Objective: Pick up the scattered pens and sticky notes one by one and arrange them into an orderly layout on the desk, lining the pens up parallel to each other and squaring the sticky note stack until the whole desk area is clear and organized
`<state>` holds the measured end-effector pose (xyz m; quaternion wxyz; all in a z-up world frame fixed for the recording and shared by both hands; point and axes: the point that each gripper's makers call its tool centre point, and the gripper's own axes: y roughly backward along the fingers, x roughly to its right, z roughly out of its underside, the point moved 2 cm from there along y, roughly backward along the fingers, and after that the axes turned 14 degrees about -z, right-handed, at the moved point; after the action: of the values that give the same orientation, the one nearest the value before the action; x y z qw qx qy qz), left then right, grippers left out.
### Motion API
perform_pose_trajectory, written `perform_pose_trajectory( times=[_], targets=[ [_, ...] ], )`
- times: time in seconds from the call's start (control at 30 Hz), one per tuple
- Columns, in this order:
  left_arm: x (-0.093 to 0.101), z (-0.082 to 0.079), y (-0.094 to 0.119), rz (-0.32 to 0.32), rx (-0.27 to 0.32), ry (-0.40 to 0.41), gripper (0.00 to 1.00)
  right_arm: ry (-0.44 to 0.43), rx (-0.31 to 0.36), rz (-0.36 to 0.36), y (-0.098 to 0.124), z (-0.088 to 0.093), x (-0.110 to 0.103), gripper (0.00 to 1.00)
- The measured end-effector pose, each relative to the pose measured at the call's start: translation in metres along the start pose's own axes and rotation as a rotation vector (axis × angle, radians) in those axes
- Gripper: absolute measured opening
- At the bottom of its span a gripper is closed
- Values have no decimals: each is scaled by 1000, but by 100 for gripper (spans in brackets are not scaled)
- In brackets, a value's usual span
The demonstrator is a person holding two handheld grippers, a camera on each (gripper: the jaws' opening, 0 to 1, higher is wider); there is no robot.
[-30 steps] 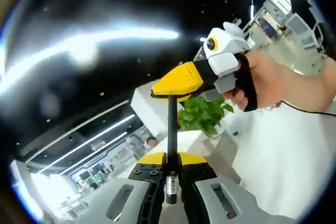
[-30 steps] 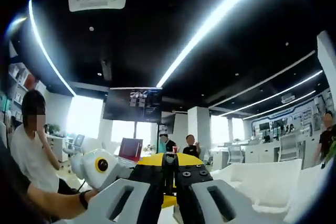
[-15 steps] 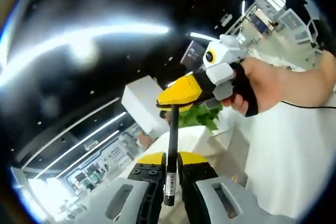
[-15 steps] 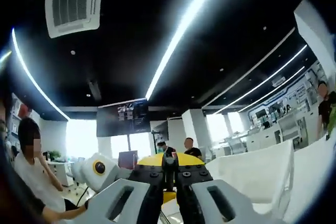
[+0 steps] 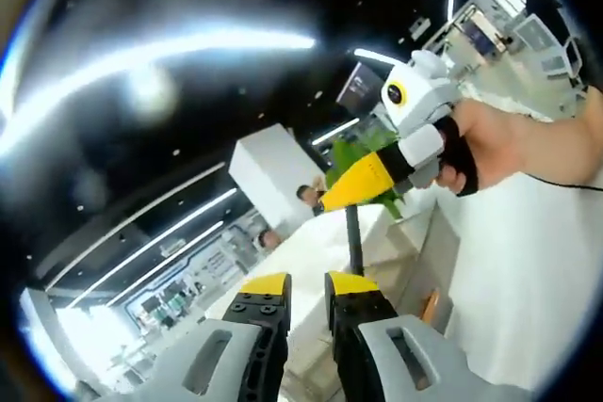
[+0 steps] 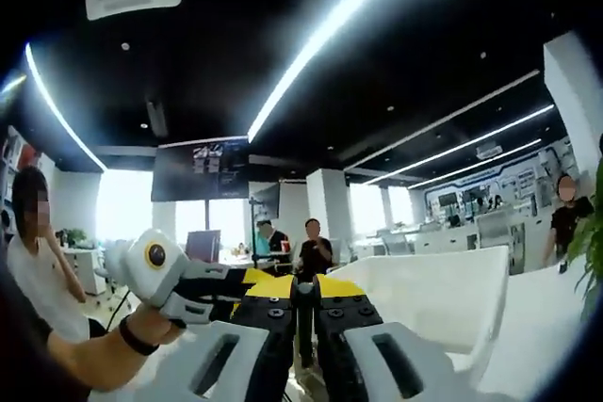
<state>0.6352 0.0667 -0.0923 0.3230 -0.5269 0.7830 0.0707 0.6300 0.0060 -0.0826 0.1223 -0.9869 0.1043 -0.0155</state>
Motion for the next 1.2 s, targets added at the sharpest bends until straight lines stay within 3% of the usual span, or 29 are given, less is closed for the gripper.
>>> perform_pose_trajectory(
  times=[0.23, 0.43, 0.6, 0.83, 0.97, 1.03, 1.2],
  targets=[
    [-6, -6, -1, -17, 13, -1, 16, -14, 3, 1, 1, 2, 1, 15],
    [-5, -12, -1, -16, 17, -9, 16, -8, 35, 5, 7, -15, 6, 14],
    [1, -22, 4, -12, 20, -27, 16, 9, 43, 1, 9, -23, -4, 14],
    [11, -39, 13, -29, 41, -29, 15, 62, -3, 17, 22, -24, -19, 14],
    [25, -40, 26, -37, 49, -34, 15, 92, -3, 52, 37, -31, -29, 14],
    [32, -37, 37, -49, 53, -22, 15, 99, 2, 61, 41, -34, -29, 14],
    [43, -21, 60, -52, 25, -42, 15, 150, -21, 74, 51, -30, -57, 14]
  ],
)
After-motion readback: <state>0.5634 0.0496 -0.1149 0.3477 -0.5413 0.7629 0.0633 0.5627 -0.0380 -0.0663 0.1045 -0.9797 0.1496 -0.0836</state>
